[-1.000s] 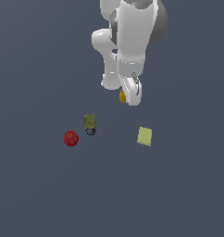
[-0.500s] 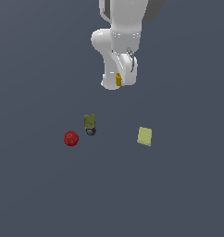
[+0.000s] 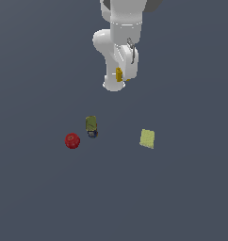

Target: Pick up a designated object from a clutter of objects.

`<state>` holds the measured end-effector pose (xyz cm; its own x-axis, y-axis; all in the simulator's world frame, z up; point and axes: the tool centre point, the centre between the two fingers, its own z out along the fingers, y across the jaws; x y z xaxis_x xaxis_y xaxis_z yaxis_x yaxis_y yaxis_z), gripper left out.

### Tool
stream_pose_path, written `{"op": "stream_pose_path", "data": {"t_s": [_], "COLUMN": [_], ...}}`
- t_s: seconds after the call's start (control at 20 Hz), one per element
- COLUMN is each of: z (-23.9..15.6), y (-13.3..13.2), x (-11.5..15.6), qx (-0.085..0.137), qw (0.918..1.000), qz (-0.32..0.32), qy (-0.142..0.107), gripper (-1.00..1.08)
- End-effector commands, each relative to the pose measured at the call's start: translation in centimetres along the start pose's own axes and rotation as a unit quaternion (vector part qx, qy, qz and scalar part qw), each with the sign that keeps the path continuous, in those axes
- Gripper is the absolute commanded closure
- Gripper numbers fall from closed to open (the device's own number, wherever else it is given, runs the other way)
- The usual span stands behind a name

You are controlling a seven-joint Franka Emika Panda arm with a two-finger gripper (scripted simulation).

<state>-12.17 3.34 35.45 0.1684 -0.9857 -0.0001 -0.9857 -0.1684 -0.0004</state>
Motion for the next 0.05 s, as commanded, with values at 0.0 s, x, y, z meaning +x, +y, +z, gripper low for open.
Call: {"op": "stream_pose_path", "data": {"t_s": [0.0], "z": [-0.01], "y": [-0.03], "x": [-0.01], "qx": [0.000], "qw": [1.0000], "qz": [0.000], "qy": [0.000], "gripper": [1.08]}}
